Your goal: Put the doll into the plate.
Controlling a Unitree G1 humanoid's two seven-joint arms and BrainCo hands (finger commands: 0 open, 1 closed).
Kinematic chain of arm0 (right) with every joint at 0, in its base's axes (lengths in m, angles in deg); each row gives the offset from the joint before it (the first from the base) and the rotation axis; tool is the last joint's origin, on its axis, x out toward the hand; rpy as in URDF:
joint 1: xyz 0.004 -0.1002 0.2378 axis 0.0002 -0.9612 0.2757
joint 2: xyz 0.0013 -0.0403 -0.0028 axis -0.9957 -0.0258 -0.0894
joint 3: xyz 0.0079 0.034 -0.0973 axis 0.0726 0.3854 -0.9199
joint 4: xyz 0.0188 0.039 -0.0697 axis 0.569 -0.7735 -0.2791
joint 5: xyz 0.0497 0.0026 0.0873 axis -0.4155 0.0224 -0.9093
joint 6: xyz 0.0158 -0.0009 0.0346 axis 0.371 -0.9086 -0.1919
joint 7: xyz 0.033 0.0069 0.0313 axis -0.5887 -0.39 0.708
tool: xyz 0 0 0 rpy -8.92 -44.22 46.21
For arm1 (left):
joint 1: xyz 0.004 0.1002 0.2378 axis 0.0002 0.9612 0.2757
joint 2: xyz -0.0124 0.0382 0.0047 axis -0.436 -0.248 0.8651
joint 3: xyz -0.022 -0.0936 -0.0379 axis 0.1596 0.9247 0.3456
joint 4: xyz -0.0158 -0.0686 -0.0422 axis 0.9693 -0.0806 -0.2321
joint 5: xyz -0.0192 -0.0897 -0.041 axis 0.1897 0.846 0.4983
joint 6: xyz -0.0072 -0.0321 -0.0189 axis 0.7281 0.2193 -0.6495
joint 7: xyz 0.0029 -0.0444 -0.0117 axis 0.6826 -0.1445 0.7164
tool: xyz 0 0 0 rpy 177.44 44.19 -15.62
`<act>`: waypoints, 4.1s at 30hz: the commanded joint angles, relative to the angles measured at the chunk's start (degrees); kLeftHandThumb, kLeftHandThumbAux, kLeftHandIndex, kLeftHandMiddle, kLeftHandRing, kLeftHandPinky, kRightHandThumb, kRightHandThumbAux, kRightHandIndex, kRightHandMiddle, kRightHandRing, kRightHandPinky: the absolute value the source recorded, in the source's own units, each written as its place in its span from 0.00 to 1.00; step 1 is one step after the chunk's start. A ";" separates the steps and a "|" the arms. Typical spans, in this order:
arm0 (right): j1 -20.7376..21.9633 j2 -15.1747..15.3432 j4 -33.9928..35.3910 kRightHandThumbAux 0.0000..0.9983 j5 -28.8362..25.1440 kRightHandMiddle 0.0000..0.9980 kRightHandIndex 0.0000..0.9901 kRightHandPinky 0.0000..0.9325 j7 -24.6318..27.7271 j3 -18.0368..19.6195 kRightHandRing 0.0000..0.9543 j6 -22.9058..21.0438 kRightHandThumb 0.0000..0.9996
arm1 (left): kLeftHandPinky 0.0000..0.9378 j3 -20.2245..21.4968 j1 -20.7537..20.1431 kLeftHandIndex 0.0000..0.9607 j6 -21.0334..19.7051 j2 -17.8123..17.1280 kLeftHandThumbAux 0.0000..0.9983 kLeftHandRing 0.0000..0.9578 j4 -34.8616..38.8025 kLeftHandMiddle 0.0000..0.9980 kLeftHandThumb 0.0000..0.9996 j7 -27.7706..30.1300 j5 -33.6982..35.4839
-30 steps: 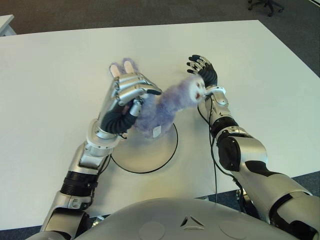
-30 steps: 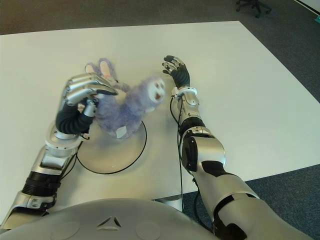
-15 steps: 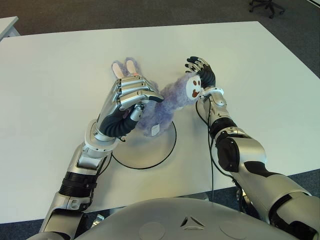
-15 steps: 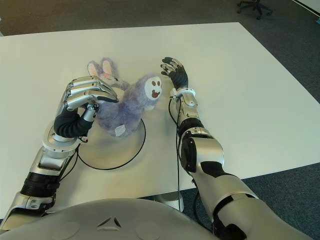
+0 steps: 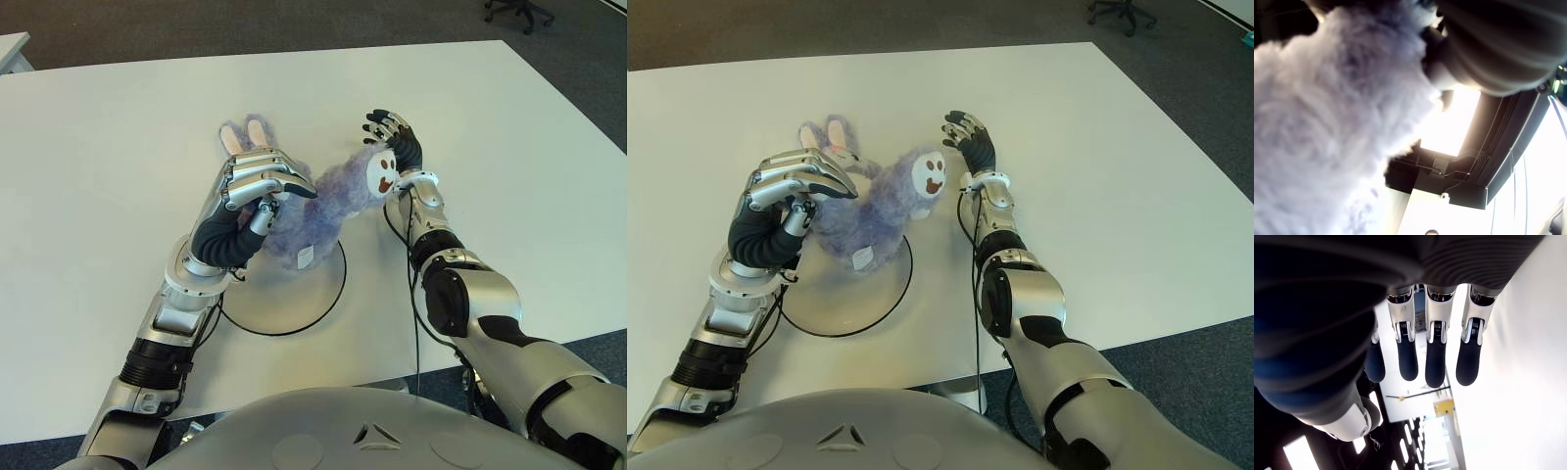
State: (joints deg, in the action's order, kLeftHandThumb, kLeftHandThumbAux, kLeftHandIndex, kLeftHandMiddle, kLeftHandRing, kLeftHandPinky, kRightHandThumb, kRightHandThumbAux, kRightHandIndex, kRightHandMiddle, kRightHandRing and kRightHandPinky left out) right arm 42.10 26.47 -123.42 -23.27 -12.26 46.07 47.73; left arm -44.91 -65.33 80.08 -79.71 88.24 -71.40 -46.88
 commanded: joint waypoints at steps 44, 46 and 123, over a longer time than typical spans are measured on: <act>-2.93 -0.45 -0.70 0.77 0.08 0.23 0.23 0.34 -0.40 -0.02 0.27 -1.29 0.52 | 0.44 1.13 0.35 0.45 0.90 1.17 0.66 0.47 0.52 0.47 1.00 6.69 2.80; -2.97 -0.44 -0.67 0.77 0.09 0.22 0.23 0.34 -0.40 -0.03 0.26 -1.28 0.51 | 0.44 0.98 0.52 0.44 0.56 1.18 0.66 0.46 0.70 0.48 1.00 6.83 3.10; -3.08 -0.08 -0.76 0.80 -0.20 0.21 0.23 0.32 -0.08 0.26 0.25 -1.81 0.50 | 0.36 34.88 -15.70 0.42 32.87 23.29 0.73 0.36 -14.68 0.32 0.67 -1.13 -21.85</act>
State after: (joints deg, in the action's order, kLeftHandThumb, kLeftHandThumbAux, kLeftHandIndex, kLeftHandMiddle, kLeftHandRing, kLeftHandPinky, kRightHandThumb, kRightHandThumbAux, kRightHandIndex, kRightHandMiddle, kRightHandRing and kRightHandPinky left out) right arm 41.66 26.66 -122.67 -23.32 -12.35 46.23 47.67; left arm -10.66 -79.88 112.33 -58.19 74.76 -72.32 -68.39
